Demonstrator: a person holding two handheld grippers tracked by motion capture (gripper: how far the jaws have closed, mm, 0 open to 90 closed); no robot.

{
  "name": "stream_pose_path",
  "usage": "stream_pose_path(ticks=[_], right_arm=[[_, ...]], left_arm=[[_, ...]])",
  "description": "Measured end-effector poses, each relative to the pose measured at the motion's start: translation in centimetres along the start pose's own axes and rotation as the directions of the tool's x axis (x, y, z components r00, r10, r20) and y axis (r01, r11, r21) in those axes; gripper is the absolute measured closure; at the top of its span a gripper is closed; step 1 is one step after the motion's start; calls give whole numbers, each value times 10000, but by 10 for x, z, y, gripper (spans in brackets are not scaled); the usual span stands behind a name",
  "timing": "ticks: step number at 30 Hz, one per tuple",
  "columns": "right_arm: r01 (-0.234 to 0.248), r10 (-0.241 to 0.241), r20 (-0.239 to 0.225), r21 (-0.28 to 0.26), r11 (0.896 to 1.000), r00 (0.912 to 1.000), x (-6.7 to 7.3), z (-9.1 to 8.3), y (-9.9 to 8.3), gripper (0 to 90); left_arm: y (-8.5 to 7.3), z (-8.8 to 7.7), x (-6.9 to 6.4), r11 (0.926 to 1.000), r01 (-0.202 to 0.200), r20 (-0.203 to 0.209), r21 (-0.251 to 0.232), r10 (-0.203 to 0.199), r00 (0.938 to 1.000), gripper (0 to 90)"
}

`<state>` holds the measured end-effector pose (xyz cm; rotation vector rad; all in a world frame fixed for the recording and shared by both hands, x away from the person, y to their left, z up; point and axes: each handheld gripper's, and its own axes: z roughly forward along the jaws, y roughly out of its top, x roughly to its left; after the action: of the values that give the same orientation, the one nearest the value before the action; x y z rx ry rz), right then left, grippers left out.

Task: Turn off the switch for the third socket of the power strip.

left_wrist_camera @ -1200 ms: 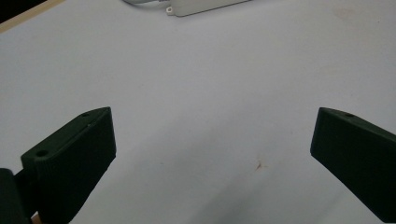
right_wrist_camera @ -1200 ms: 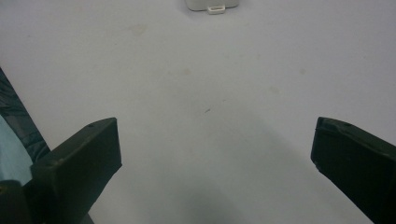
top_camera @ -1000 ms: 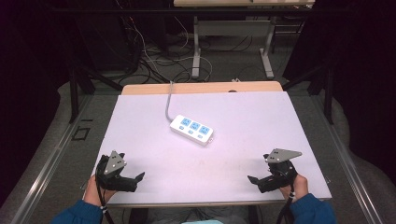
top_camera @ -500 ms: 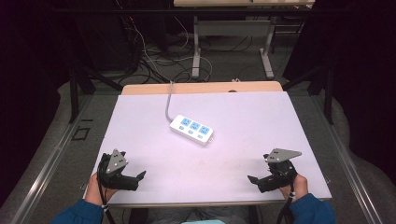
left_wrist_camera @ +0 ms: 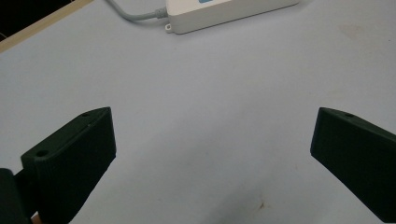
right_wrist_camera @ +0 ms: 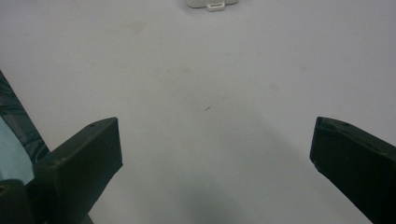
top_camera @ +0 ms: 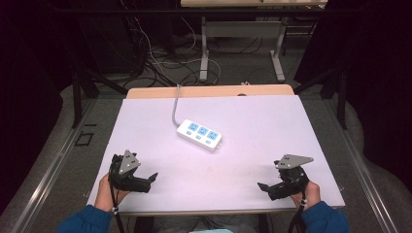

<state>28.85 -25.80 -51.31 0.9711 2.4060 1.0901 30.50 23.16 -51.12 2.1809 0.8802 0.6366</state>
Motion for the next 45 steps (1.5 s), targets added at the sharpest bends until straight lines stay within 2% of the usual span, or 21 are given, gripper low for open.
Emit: stream_pose_path(ticks=[9,13,15,18,26,27,30,32,33,34,36,37,39,42,45], right_arm=[[83,-83,-32,-45,10000,10000,-1,1,0,20],[80,-79,-74,79,9999,9999,-1,0,0,20],[88,-88,-60,-23,10000,9999,-1,1,0,20],[47,-47,-56,-12,10000,10000,-1,1,0,21],[117,-117,-55,-1,9999,9999,-1,1,0,22],[65,-63,-93,164,9998,9999,0,0,0,23],[123,-122,-57,88,9999,9999,-1,1,0,29],[10,-10,-40,18,10000,10000,-1,1,0,29],[-7,8,-57,80,10000,10000,-1,1,0,29],[-3,4,-80,69,10000,10000,-1,1,0,29],[33,-33,-49,6,10000,10000,-1,1,0,28],[68,-67,-76,67,10000,9999,-1,1,0,29],[60,-59,-73,78,10000,10000,-1,1,0,29],[12,-11,-89,161,9999,10000,-1,1,0,29],[-19,21,-122,177,9998,9999,-1,1,0,29]], left_arm=[[6,5,0,9998,155,14,-127,-155,9999,4],[12,11,-2,9999,-11,50,-117,12,10000,4],[16,14,-4,10000,-40,147,-61,40,9999,4],[21,19,-6,9996,-285,150,-16,285,9995,4],[34,33,-10,9994,-355,352,17,354,9988,4],[36,35,-10,9991,-414,372,50,412,9985,4],[41,40,-9,9980,-619,303,119,615,9976,3],[44,43,-10,9986,-523,397,119,518,9979,3],[45,44,-10,9970,-739,350,246,730,9967,3],[46,46,-10,9975,-673,484,234,661,9966,3],[48,49,-11,9973,-713,371,147,707,9968,3],[49,50,-12,9981,-599,492,175,590,9970,3],[52,52,-11,9964,-817,476,238,805,9956,3],[54,56,-14,9968,-755,592,274,738,9955,3],[58,59,-15,9940,-1016,636,398,989,9931,3]])
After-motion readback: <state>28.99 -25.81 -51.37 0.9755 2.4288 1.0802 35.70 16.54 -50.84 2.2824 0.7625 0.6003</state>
